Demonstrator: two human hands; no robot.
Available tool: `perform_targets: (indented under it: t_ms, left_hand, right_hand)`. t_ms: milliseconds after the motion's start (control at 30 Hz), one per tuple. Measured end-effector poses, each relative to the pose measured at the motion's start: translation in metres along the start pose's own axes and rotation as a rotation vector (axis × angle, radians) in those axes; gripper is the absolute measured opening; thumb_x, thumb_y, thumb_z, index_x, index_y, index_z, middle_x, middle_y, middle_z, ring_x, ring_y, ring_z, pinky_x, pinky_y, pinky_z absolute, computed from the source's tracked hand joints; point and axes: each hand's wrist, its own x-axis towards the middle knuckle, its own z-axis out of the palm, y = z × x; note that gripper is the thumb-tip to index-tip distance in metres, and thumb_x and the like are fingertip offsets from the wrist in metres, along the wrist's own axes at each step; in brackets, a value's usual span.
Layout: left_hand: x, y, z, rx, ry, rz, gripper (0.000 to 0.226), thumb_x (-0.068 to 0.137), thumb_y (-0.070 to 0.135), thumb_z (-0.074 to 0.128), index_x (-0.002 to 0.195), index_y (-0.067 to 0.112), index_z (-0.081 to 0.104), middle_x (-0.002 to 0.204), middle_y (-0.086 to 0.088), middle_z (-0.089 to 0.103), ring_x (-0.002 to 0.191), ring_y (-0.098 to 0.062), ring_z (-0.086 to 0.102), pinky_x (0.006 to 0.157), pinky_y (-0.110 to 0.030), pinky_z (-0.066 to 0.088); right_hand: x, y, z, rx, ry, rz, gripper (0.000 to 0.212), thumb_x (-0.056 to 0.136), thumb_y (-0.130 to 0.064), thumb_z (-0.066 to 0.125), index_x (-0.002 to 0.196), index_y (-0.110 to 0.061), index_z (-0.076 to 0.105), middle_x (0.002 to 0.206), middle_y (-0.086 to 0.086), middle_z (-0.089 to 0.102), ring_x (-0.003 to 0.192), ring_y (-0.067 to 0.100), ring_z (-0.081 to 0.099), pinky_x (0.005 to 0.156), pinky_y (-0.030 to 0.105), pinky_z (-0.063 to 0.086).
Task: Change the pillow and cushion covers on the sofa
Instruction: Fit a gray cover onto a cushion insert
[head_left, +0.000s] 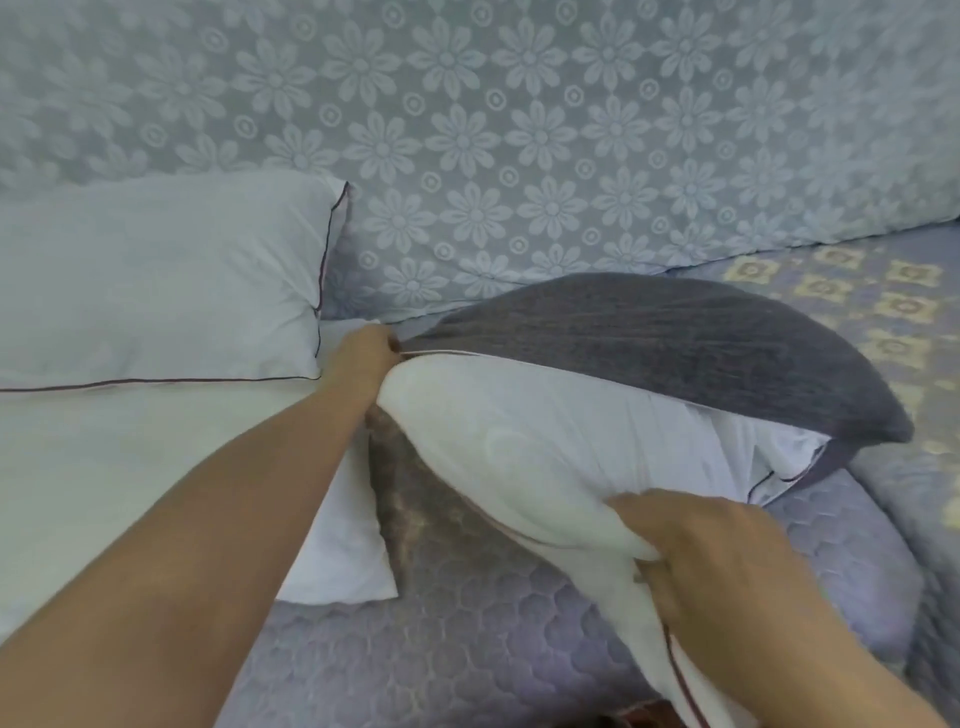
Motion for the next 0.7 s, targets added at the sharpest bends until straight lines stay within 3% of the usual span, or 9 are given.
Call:
perform_targets:
  t_ms: [67,167,267,300,333,400,500,600,700]
  left_hand:
    - [0.009,0.011,-0.004,0.072,-0.102,0.009,0.026,0.097,0.025,0.058,0.102,0.003,0.072,0.108,-0.017,0.071,0.098,-0.03,0.066,0.079,-0.034,0.047]
    - [0.003,0.049,-0.006,-0.033,-0.142,0.053,0.028,0.091,0.02,0.057,0.086,-0.005,0.07,0.076,-0.018,0.071,0.065,-0.027,0.068,0.056,-0.031,0.053]
    - [-0.018,0.09,-0.007,-0.254,-0.197,0.038,0.023,0.092,0.024,0.062,0.098,0.004,0.07,0.089,-0.013,0.071,0.067,-0.021,0.066,0.051,-0.024,0.049]
    - [-0.027,0.1,-0.009,-0.366,-0.251,0.027,0.024,0.091,0.025,0.067,0.108,0.008,0.068,0.097,-0.011,0.07,0.071,-0.017,0.064,0.052,-0.022,0.047]
    - [-0.037,0.105,-0.01,-0.465,-0.299,0.025,0.034,0.09,0.027,0.07,0.12,0.012,0.063,0.105,-0.008,0.067,0.078,-0.016,0.063,0.055,-0.022,0.047]
    - [-0.067,0.106,-0.011,-0.413,-0.3,0.1,0.057,0.093,0.044,0.067,0.14,0.022,0.043,0.126,-0.002,0.058,0.102,-0.021,0.061,0.075,-0.028,0.049]
    - [-0.119,0.09,0.012,0.099,-0.156,0.295,0.092,0.082,0.088,0.034,0.153,0.03,0.026,0.158,-0.001,0.037,0.144,-0.027,0.035,0.116,-0.046,0.032]
    - [-0.155,0.079,0.036,0.128,-0.122,0.248,0.112,0.067,0.101,0.02,0.158,0.04,-0.003,0.169,0.003,-0.009,0.156,-0.027,-0.007,0.123,-0.056,0.004]
    - [-0.182,0.051,0.037,-0.153,0.081,-0.041,0.12,0.065,0.095,0.044,0.158,0.036,-0.004,0.168,-0.001,-0.008,0.155,-0.028,-0.003,0.122,-0.055,0.01]
  right_hand:
    - [-0.012,0.011,0.006,-0.068,-0.194,-0.022,0.029,0.059,-0.031,0.067,0.086,-0.04,0.067,0.071,-0.017,0.064,0.061,0.008,0.064,0.047,0.028,0.051]
    - [-0.015,0.001,0.029,0.025,-0.488,-0.187,0.026,0.084,-0.035,0.06,0.11,-0.036,0.063,0.1,-0.01,0.066,0.094,0.02,0.066,0.071,0.032,0.046]
    - [-0.009,-0.027,0.031,0.131,-0.356,-0.297,0.031,0.088,-0.048,0.054,0.116,-0.041,0.067,0.11,-0.017,0.067,0.103,0.009,0.065,0.074,0.027,0.049]
    - [-0.005,-0.035,0.02,0.292,-0.322,-0.296,0.037,0.091,-0.055,0.052,0.125,-0.046,0.062,0.122,-0.024,0.062,0.114,-0.004,0.058,0.088,0.022,0.048]
    - [-0.001,-0.036,0.01,0.492,-0.339,-0.291,0.043,0.094,-0.059,0.051,0.136,-0.047,0.054,0.138,-0.028,0.051,0.128,-0.013,0.043,0.105,0.015,0.037]
    - [0.011,-0.024,-0.009,0.653,-0.288,-0.25,0.047,0.098,-0.057,0.047,0.141,-0.041,0.051,0.15,-0.024,0.043,0.138,-0.012,0.03,0.114,0.01,0.02]
    - [0.049,0.045,-0.012,0.311,0.274,-0.002,0.044,0.097,-0.048,0.049,0.129,-0.023,0.064,0.139,-0.002,0.059,0.132,0.014,0.044,0.114,0.029,0.03]
    - [0.08,0.134,0.0,0.045,0.079,0.545,0.072,0.093,-0.067,0.045,0.151,-0.026,0.037,0.159,0.012,0.03,0.145,0.036,0.025,0.12,0.048,0.02]
    - [0.085,0.183,0.012,0.436,0.133,0.828,0.083,0.093,-0.073,0.036,0.156,-0.02,0.028,0.162,0.011,0.027,0.147,0.034,0.027,0.121,0.05,0.022]
